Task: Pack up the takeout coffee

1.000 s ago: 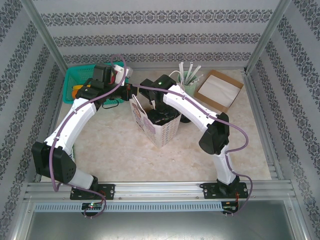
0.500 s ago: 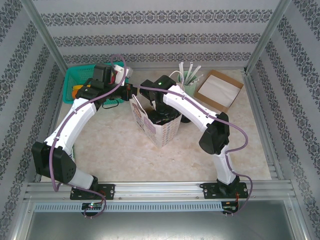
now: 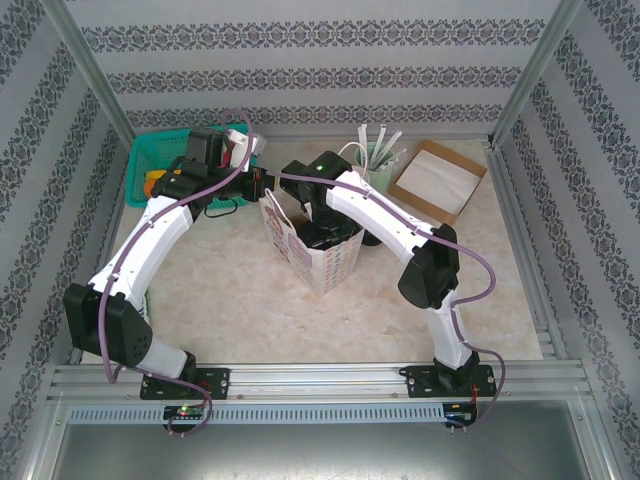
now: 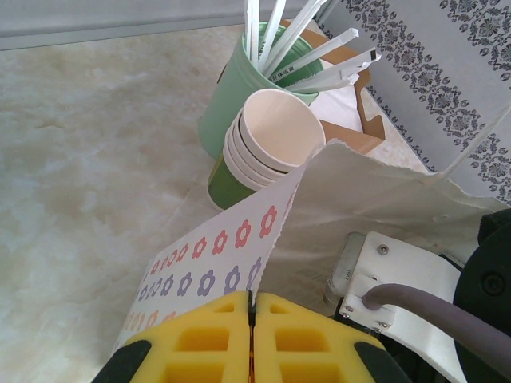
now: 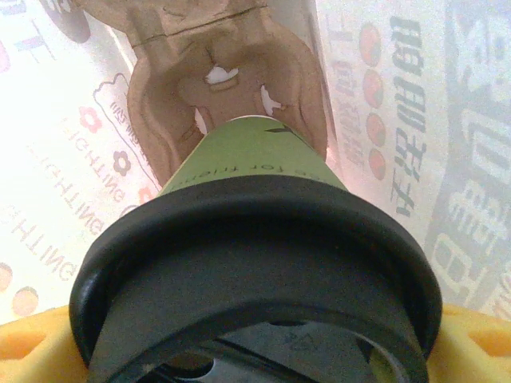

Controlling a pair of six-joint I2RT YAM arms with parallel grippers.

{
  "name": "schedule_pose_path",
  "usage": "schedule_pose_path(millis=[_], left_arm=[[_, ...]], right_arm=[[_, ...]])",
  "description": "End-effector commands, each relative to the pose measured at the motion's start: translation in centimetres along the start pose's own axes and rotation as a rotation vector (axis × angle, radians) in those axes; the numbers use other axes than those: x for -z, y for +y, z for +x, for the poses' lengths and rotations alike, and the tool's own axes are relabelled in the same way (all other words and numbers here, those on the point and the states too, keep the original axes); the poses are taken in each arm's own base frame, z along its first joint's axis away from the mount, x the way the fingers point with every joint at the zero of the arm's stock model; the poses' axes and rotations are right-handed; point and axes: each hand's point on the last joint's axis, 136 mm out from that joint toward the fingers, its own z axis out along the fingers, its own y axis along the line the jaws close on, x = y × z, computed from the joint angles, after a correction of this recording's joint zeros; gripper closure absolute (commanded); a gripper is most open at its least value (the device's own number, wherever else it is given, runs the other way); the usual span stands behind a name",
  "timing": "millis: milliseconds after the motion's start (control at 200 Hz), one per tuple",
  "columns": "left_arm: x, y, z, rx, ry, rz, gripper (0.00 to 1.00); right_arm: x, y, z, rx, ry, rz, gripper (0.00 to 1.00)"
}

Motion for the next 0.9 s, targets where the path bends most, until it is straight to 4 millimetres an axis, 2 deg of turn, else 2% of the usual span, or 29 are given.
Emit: schedule_pose_path(millis=[0, 894], left_arm=[[0.7, -1.1, -1.0, -0.055, -0.042, 0.013, 0.92], [0.5, -1.0, -0.7, -0.057, -0.030, 0.020, 0.92]], right_arm=[[-0.7, -1.1, 1.3, -0.004, 0.078, 0.039, 0.40], [0.2, -0.7, -0.2, -0.003, -0.017, 0.010, 0.41]])
